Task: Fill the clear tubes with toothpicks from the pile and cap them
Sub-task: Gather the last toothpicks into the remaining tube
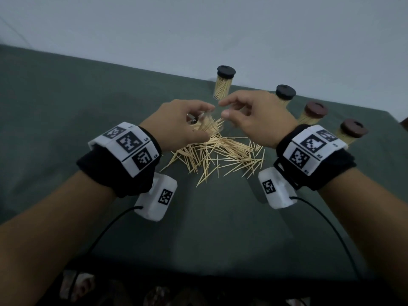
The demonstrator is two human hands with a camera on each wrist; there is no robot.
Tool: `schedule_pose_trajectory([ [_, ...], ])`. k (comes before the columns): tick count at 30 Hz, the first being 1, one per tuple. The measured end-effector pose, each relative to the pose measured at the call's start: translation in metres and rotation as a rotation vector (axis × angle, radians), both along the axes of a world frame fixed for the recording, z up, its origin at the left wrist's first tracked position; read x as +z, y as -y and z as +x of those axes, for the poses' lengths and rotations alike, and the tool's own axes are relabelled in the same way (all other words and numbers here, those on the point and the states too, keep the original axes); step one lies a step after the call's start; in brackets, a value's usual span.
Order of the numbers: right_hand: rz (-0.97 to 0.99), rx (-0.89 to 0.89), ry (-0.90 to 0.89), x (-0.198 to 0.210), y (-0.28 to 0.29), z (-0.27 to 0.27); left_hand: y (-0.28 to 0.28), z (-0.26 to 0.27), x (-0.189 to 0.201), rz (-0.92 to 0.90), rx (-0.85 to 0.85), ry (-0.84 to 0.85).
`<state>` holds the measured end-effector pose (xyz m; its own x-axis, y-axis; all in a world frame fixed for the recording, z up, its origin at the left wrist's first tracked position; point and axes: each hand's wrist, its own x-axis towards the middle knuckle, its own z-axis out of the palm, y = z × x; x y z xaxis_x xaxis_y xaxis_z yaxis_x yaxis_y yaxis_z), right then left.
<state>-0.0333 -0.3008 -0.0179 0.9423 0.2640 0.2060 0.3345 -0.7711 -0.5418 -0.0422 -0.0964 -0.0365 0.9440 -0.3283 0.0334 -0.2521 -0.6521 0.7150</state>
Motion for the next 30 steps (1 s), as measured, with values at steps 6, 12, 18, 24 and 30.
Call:
schedule_pose_trajectory([
  [6,-0.391,-0.036,-0.288,0.015,0.036,-0.012,0.000,-0.001,0.000,0.032,-0.007,0.006],
  [12,-0.802,-0.043,-0.523,0.000,0.059,-0.022,0.001,-0.001,0.002,0.047,-0.030,0.010],
  [18,-0.630,0.050,-0.369,-0.017,0.031,-0.011,0.003,-0.002,0.003,0.046,-0.042,0.010],
  [24,-0.503,0.046,-0.225,-0.027,0.023,-0.004,0.001,-0.003,0.003,0.057,-0.038,0.025],
  [30,-0.621,-0.008,-0.331,-0.026,0.027,-0.001,0.000,-0.002,0.004,0.073,-0.042,0.030],
])
